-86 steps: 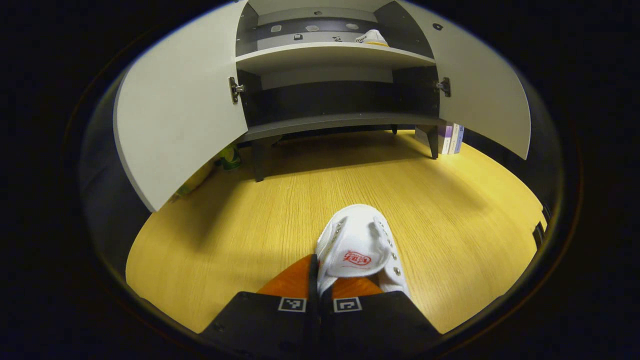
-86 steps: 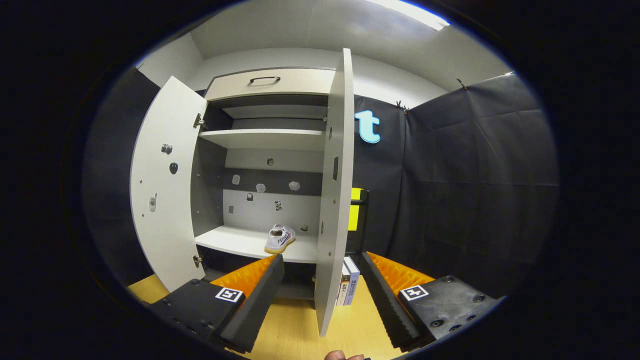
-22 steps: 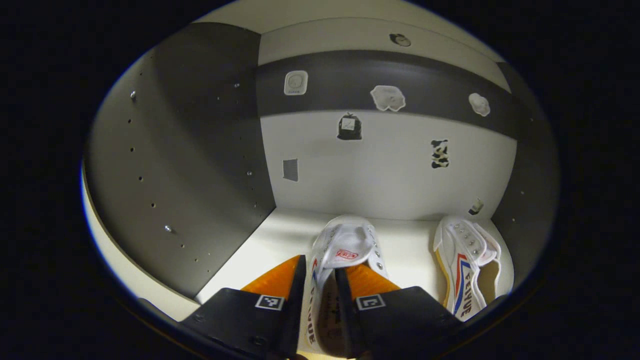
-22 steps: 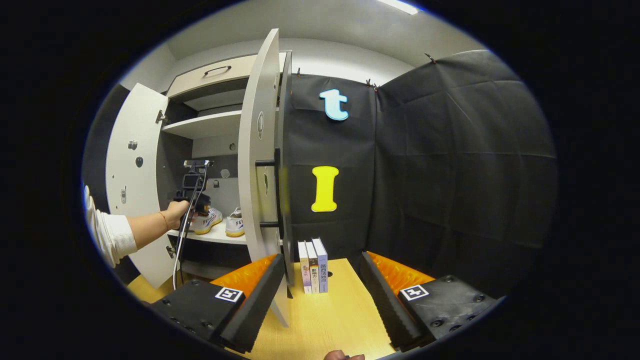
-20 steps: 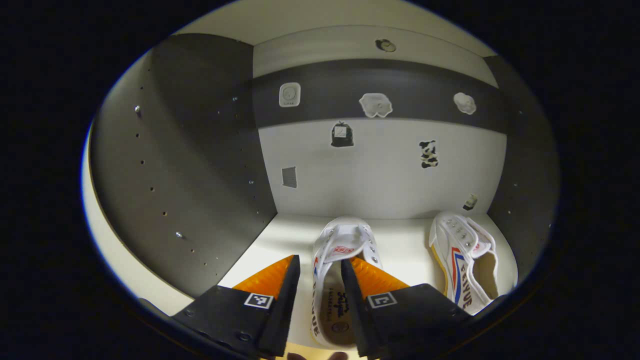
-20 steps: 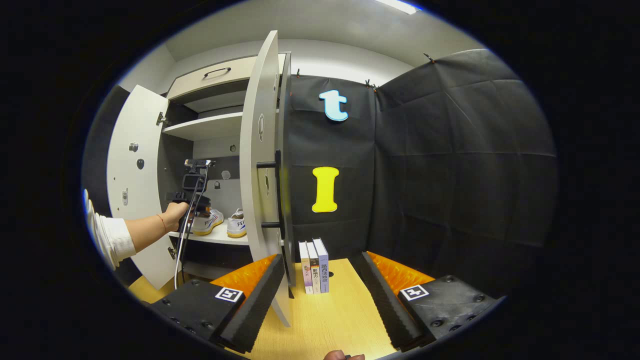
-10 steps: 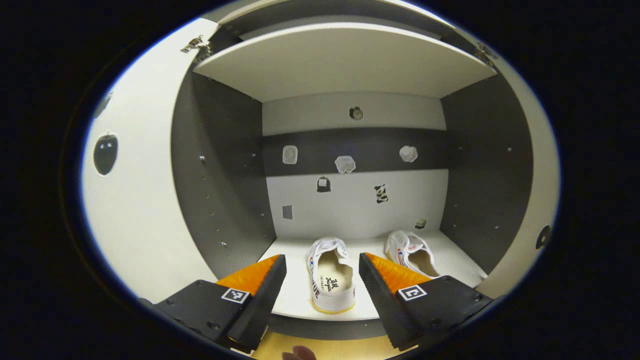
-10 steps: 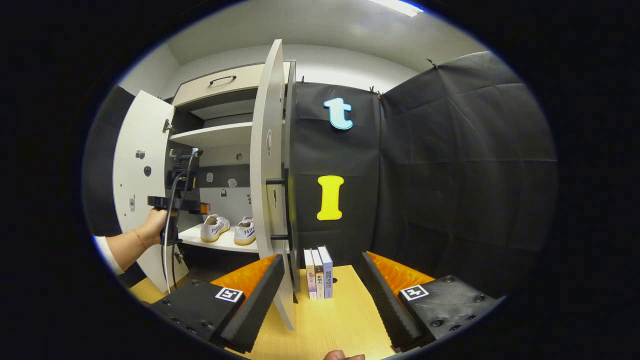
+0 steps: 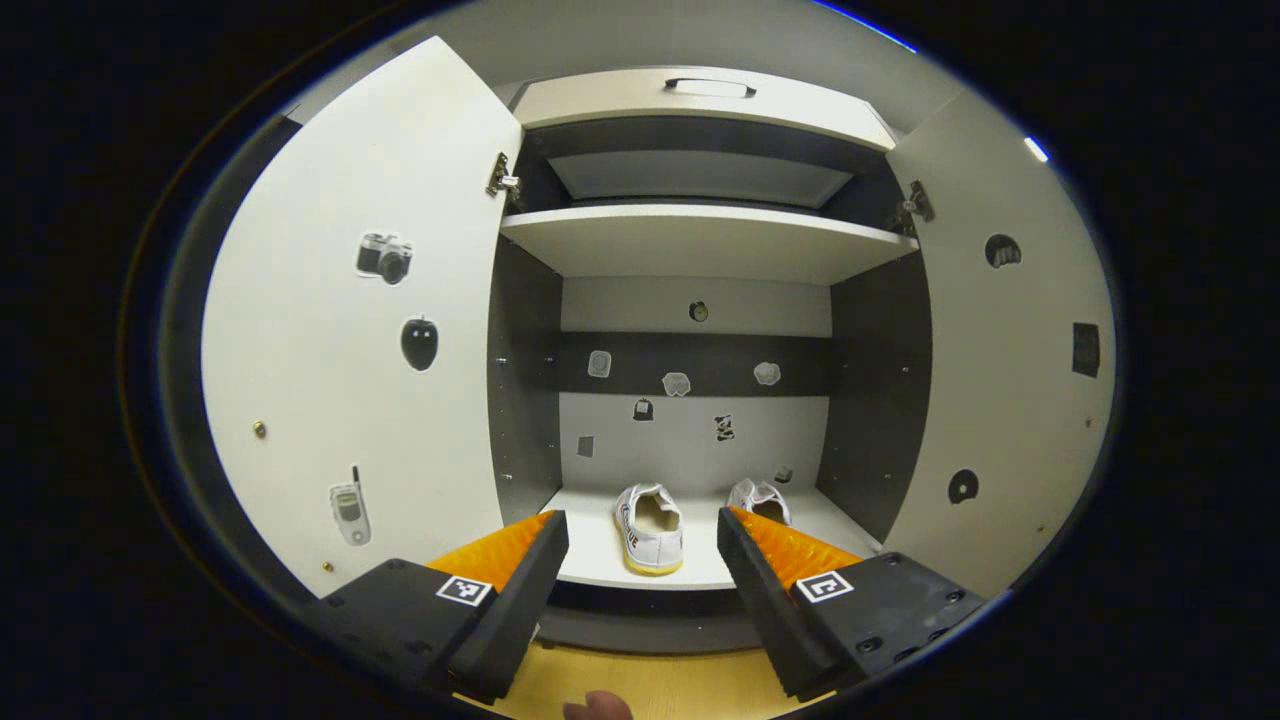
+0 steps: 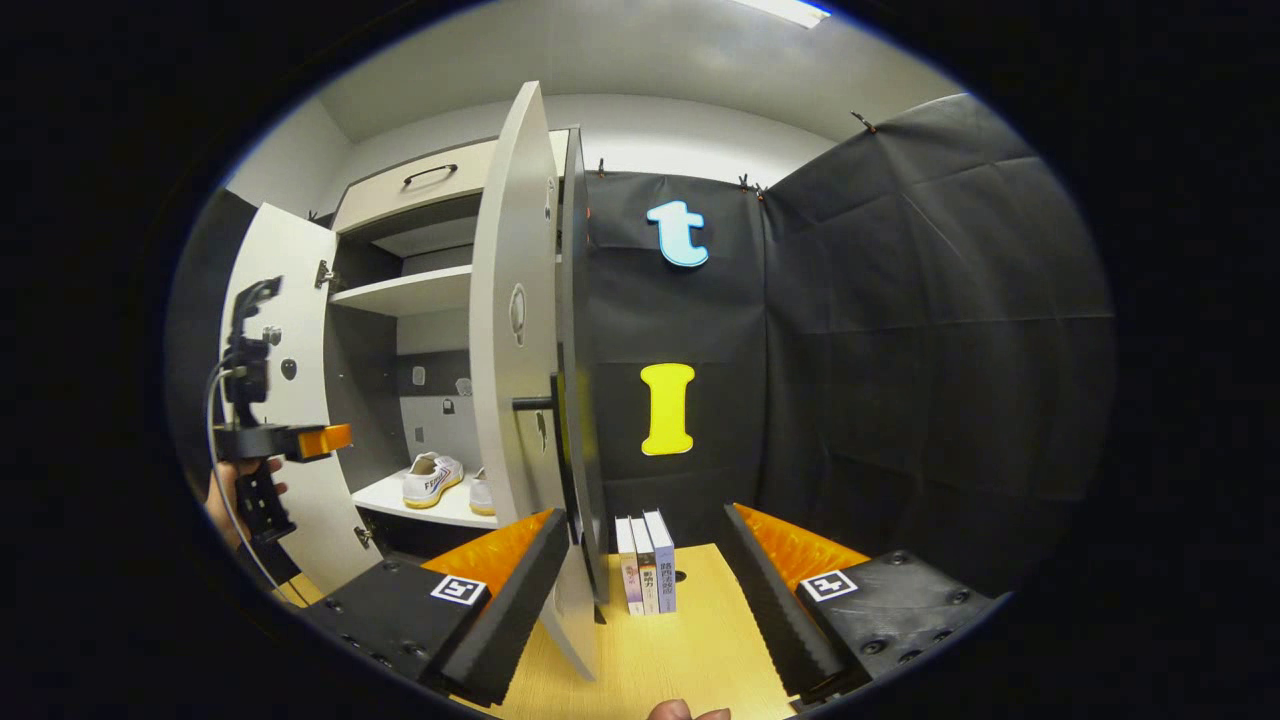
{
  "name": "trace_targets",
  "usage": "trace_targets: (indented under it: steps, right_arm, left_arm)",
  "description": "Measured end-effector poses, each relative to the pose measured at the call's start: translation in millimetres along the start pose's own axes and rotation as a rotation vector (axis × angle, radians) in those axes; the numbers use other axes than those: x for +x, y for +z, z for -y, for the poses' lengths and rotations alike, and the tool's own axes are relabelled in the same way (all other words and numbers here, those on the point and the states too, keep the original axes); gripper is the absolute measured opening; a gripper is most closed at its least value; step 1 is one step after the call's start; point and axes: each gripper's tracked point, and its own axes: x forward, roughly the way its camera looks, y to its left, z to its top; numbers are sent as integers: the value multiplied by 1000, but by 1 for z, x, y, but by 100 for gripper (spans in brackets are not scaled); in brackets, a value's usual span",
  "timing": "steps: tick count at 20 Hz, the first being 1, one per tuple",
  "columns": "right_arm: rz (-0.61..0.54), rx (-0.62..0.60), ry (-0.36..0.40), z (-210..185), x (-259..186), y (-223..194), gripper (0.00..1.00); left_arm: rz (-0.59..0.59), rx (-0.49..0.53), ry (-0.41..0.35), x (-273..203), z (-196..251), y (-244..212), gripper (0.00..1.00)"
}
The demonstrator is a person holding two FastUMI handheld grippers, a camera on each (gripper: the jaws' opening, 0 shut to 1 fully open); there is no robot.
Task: Grab one shoe with the right hand and put it into the shoe cabinet, grab the other shoe with the left hand and put it into the shoe cabinet; then close the right door with the right hand and the left door with the left hand.
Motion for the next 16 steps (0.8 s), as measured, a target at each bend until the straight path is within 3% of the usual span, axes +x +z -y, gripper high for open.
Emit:
trace_targets:
  steps: [9,16]
  right_arm:
    - [-2,9,9,19,57,10,98]
    - [-7,21,20,2,66,7,97]
  left_arm:
    - [0,-3,-37,-95,-7,-13,94]
    - [-21,41,-11,-121,-36,-32,94]
